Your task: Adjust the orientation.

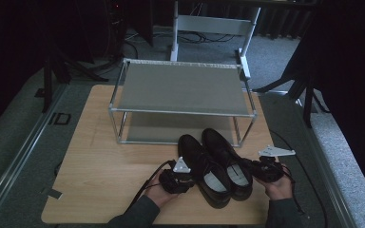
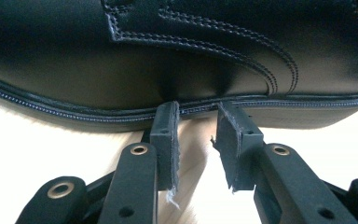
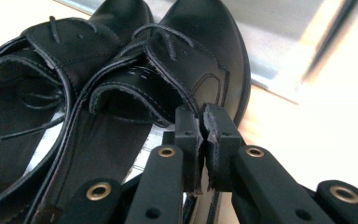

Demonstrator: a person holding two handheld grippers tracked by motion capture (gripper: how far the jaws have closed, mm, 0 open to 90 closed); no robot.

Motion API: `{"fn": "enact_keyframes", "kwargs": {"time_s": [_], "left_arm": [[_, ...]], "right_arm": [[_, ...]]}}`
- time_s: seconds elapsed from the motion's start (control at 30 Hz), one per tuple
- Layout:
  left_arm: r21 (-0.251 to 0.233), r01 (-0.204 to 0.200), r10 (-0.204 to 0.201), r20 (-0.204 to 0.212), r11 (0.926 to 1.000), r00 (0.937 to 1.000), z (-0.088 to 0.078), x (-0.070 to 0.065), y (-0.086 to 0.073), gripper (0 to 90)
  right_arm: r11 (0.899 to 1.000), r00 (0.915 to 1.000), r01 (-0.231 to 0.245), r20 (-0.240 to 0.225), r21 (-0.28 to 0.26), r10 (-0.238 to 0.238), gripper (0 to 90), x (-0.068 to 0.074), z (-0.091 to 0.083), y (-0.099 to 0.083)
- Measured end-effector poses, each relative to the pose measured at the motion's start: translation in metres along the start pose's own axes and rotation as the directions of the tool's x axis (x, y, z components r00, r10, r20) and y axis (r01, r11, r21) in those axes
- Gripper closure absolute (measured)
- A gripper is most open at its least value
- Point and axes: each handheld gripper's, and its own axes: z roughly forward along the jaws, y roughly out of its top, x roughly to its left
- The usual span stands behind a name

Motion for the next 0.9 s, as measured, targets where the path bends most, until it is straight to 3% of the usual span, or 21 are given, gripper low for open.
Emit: {"fn": "enact_keyframes", "kwargs": {"time_s": [0.1,0.17,0.2,0.23,0.37,0.6,0.7,0.87,0.9], "left_arm": [[0.001,-0.002,0.002,0.010,1.0000,1.0000,0.002,-0.003,0.002,69.3],[-0.009,0.008,-0.008,0.057,0.9999,0.9984,0.005,-0.005,0.002,70.4],[-0.009,0.008,-0.008,0.057,0.9999,0.9984,0.005,-0.005,0.002,72.1],[-0.010,-0.013,0.013,0.050,0.9999,0.9987,0.009,-0.014,0.005,71.1],[0.004,-0.010,0.010,0.065,0.9999,0.9978,0.017,-0.019,0.013,71.9],[-0.004,-0.018,0.018,0.058,0.9998,0.9981,0.019,-0.022,0.014,68.9],[0.000,-0.050,0.050,0.039,0.9987,0.9980,0.017,-0.026,0.011,63.5],[-0.010,-0.055,0.055,0.018,0.9984,0.9983,0.006,-0.023,0.005,61.2],[-0.017,-0.040,0.040,0.004,0.9991,0.9992,0.001,-0.019,0.001,60.5]], "right_arm": [[1.000,0.9998,-0.021,-0.006,-0.001,0.021,84.3,-0.008,-0.003,-0.006],[1.000,0.9998,-0.015,-0.010,-0.002,0.015,84.4,-0.012,-0.003,-0.004],[1.000,1.0000,0.001,0.000,0.003,-0.001,84.6,-0.013,-0.003,-0.002],[1.000,0.9999,0.010,0.002,0.006,-0.010,84.6,-0.014,-0.002,0.000],[1.000,0.9999,0.004,0.016,0.002,-0.004,84.6,-0.024,0.002,0.008],[0.999,0.9994,-0.035,-0.006,-0.022,0.035,82.2,-0.037,0.006,0.010],[0.999,0.9990,-0.043,0.009,-0.020,0.043,75.5,-0.036,0.004,0.010],[0.998,0.9978,-0.047,0.045,-0.039,0.049,66.0,-0.033,-0.005,0.007],[0.997,0.9973,-0.046,0.054,-0.061,0.049,64.6,-0.030,-0.011,0.006]]}}
